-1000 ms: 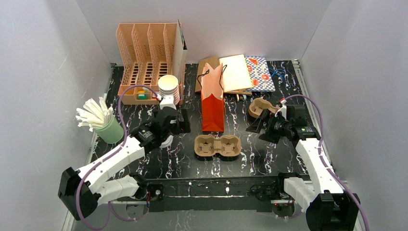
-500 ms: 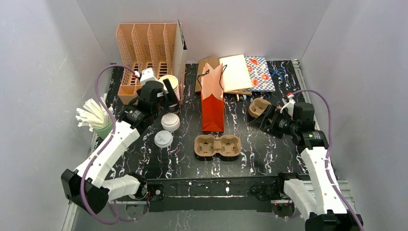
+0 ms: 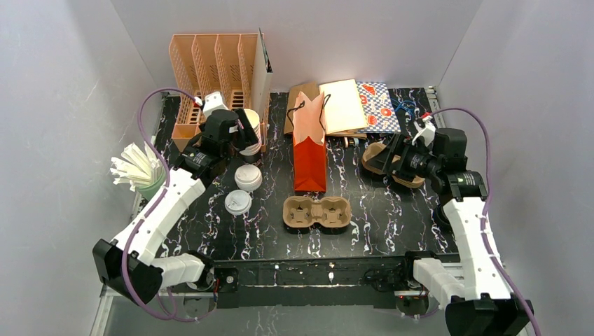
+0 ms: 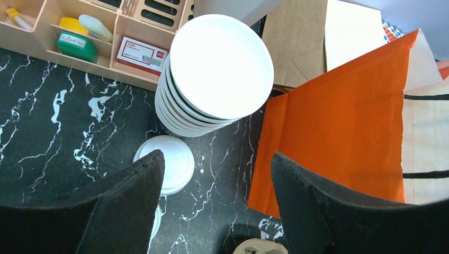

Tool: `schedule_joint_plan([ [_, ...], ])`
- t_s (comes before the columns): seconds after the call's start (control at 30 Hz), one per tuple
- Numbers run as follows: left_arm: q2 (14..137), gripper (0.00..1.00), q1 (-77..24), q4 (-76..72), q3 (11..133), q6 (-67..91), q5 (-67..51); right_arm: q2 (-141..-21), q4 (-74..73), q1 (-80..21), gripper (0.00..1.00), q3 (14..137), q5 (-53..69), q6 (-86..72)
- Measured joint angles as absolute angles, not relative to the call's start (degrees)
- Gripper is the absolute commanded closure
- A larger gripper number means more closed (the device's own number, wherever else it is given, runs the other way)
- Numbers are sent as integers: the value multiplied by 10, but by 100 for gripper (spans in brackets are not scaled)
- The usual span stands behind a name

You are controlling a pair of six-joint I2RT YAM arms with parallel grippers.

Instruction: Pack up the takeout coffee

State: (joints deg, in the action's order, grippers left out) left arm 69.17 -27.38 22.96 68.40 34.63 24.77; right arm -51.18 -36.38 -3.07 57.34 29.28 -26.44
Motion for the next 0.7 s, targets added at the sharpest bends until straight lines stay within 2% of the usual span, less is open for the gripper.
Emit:
schedule_joint_plan([
  [0.13,677,29,-274,230,685,327,230,-529,-372,-38,20,562,299,-262],
  [0.2,670,25,-273,229,687,314,204,-518,-369,-55,21,545,288,-269],
  [0.27,666,19,-272,228,691,299,166,-500,-359,-100,17,516,264,-284],
  [0.43,656,9,-272,210,684,273,79,-498,-342,-322,8,446,124,-362],
  [0.57,631,2,-272,195,670,261,41,-568,-338,-509,6,437,-32,-440],
  [0.7,614,2,-272,189,670,249,25,-660,-335,-608,4,455,-156,-493],
])
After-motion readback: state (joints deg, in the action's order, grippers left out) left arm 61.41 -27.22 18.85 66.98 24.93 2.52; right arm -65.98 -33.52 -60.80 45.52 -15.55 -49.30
